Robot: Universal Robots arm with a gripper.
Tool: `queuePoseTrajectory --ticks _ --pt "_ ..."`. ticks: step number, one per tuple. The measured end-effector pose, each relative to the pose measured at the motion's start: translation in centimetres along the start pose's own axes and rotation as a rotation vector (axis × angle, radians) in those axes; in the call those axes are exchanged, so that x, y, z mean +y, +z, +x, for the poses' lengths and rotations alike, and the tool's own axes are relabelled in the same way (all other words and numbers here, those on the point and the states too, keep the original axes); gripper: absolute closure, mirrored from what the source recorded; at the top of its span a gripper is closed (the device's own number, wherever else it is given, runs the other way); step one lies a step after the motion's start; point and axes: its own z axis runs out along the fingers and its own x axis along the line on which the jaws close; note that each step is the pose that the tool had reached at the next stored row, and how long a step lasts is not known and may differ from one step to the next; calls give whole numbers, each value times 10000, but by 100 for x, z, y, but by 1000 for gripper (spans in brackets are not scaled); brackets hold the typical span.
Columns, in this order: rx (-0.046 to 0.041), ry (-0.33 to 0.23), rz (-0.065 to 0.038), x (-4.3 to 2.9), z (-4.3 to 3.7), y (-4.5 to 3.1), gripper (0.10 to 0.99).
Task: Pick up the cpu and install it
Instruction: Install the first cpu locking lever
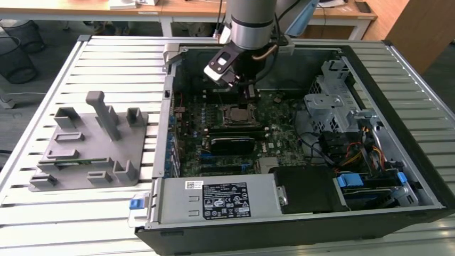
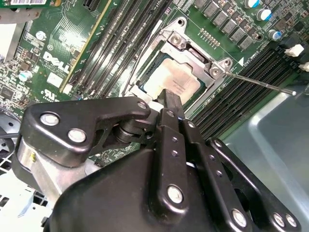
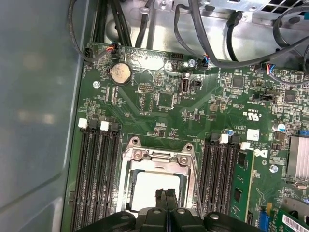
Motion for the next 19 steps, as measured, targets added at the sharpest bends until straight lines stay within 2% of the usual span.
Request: queuePoseTrajectory --ticks 19 --pt "-9 -1 1 4 -7 -220 980"
